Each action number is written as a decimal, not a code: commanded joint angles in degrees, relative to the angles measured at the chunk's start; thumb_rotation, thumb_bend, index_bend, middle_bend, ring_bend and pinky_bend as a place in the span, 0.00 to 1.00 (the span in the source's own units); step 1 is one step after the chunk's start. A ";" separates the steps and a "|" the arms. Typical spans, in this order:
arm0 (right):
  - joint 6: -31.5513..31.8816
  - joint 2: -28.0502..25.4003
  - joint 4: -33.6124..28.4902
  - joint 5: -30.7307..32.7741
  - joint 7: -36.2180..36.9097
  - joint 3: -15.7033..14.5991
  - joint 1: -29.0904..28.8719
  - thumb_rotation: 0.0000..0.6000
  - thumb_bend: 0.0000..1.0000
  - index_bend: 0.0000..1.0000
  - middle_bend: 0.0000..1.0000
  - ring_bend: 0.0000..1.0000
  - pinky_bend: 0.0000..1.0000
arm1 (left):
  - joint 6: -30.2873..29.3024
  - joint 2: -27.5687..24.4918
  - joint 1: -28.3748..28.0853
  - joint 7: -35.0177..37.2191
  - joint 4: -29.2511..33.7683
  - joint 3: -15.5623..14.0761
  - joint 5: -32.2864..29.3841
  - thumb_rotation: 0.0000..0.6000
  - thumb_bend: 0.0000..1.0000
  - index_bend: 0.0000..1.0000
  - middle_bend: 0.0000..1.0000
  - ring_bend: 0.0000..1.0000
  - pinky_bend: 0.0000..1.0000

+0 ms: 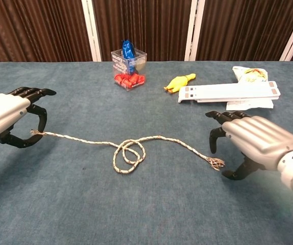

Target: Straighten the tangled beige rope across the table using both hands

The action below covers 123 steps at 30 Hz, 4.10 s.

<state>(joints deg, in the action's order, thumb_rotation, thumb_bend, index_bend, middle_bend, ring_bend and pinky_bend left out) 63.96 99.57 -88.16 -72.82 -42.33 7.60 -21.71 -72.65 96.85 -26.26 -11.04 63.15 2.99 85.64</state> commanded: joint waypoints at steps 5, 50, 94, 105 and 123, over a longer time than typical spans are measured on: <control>0.18 2.02 2.08 2.37 -0.64 0.64 -1.53 1.00 0.38 0.58 0.03 0.00 0.00 | 0.14 -0.18 -0.10 0.57 -0.21 0.12 0.10 1.00 0.41 0.61 0.05 0.00 0.03; 2.85 -4.39 1.14 11.01 4.38 2.62 -4.72 1.00 0.52 0.81 0.19 0.00 0.00 | 0.44 -1.89 0.37 1.50 -1.57 0.88 -1.00 1.00 0.43 0.61 0.04 0.00 0.03; -0.56 -19.89 12.60 16.61 25.29 3.56 1.45 1.00 0.52 0.82 0.19 0.00 0.00 | 3.04 -3.69 3.67 3.55 -11.26 1.48 -5.59 1.00 0.43 0.61 0.05 0.00 0.03; -2.40 -18.07 15.65 16.62 25.30 2.43 1.31 1.00 0.52 0.82 0.19 0.00 0.00 | 4.63 -1.69 3.33 4.89 -14.70 0.60 -4.86 1.00 0.43 0.58 0.05 0.00 0.03; -7.96 -16.60 19.05 19.72 21.46 0.47 0.62 1.00 0.52 0.19 0.09 0.00 0.00 | 5.96 -0.68 3.34 6.22 -17.00 0.57 -5.01 1.00 0.43 0.26 0.05 0.00 0.04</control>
<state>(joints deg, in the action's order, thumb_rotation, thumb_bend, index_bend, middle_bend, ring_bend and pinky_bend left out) 56.95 83.47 -68.95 -53.89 -19.93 8.50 -20.97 -66.73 96.19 -22.95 -4.83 46.13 3.52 80.69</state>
